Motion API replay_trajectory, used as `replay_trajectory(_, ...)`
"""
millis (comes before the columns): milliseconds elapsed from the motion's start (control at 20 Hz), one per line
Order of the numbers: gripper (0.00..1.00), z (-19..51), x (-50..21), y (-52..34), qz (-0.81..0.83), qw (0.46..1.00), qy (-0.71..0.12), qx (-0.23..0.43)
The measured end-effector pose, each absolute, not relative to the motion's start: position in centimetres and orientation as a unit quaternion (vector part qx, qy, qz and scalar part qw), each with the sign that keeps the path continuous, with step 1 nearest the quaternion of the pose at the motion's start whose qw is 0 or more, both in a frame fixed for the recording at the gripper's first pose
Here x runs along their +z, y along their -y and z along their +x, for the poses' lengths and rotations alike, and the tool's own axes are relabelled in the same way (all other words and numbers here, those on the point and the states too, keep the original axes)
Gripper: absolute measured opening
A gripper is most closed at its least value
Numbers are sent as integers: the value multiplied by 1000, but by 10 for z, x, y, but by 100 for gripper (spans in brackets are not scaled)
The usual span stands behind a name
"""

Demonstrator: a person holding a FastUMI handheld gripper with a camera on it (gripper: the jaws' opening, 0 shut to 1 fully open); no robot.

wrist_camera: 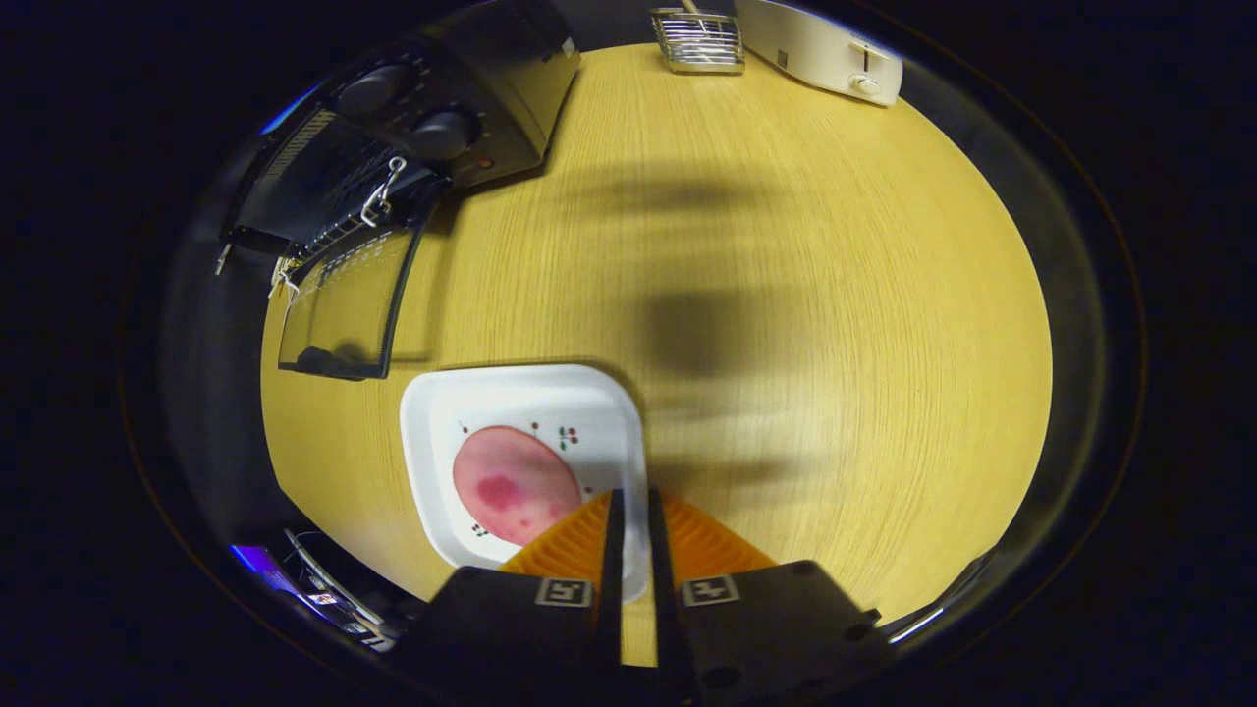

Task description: Open the toaster oven, put the food inside, and close the toaster oven door.

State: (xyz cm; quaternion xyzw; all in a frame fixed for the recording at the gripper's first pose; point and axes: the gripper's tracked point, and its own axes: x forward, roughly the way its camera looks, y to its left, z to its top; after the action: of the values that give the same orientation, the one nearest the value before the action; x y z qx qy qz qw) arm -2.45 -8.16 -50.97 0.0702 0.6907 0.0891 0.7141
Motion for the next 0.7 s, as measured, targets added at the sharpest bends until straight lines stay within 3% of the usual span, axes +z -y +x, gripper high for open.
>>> replay_trajectory(100, 5, -26, -510, 82, 97, 710, -687, 122)
replay_trajectory(700, 5, -55, -486, 77, 352, 672, -639, 129)
